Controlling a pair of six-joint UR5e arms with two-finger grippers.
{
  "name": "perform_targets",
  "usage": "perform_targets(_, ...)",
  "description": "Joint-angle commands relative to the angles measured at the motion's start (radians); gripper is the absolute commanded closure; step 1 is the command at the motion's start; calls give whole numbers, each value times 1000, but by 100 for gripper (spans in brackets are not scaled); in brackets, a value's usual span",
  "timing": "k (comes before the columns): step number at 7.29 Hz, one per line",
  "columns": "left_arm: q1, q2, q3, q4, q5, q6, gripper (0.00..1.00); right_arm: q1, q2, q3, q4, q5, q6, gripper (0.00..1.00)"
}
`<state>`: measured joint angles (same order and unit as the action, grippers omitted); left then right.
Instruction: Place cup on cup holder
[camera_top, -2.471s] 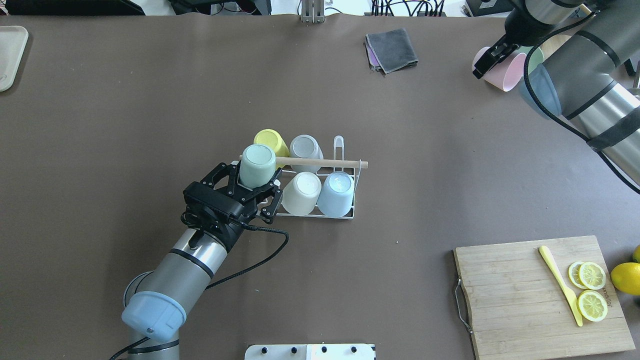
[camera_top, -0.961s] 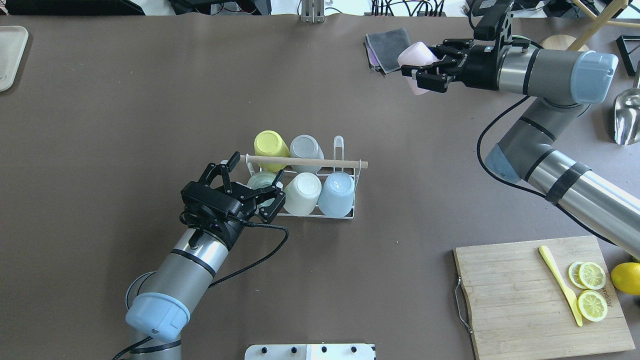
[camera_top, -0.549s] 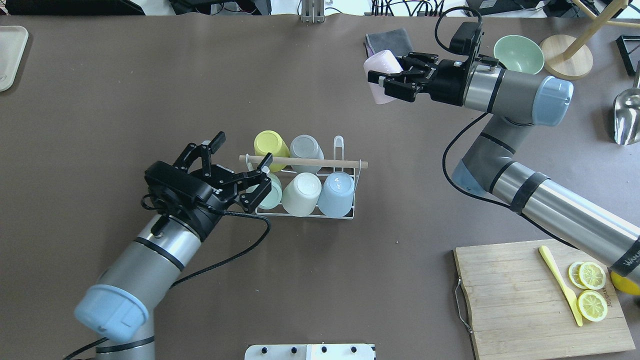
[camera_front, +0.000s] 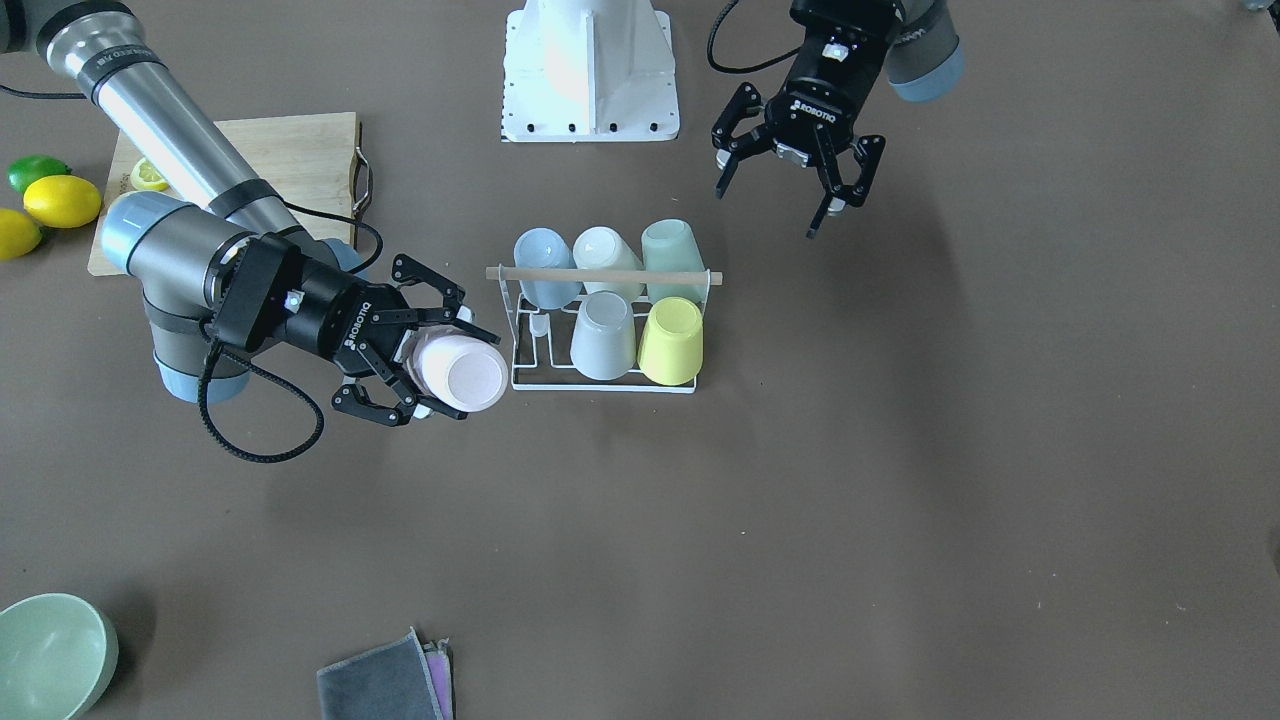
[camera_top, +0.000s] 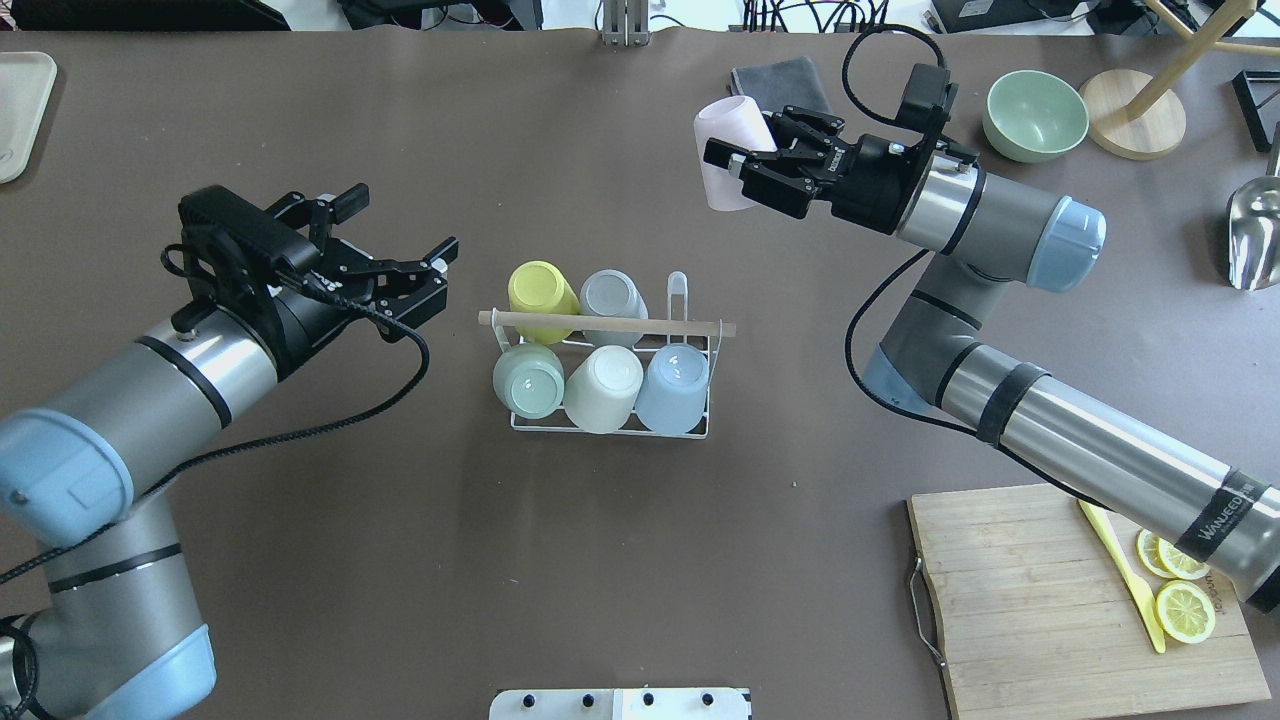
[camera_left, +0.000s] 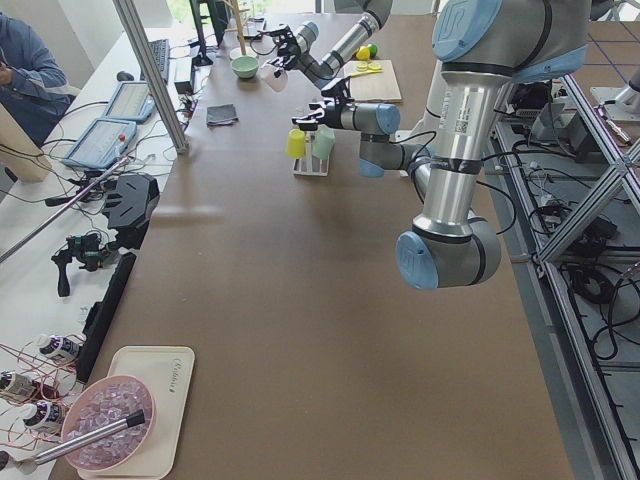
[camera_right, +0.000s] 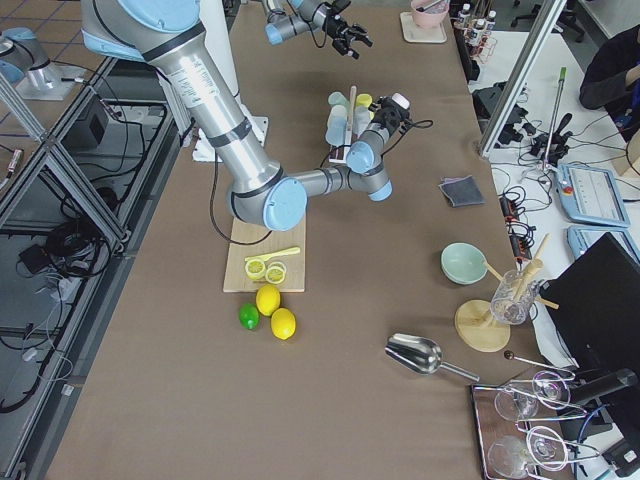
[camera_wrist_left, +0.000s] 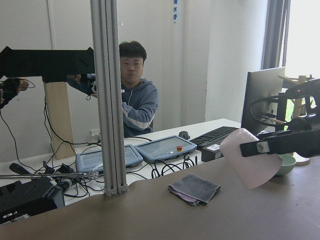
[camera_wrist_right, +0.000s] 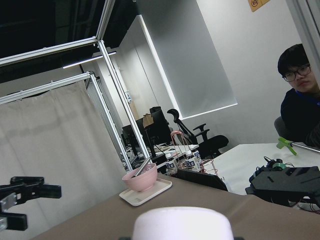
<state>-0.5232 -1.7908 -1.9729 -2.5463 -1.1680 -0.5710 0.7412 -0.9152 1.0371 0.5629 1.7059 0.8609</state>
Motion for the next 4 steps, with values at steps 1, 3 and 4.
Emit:
perform_targets(1,-211,10,6,194,-321,-38,2,-20,4,-3,32,-15,-26,100)
perform_targets(3,-372,34,23,376,-514,-110,2,-52,48,-87,20,-29,-175,100)
perform_targets(4,-450,59,32,503,-624,-116,2,-63,58,-97,11,-52,-224,100)
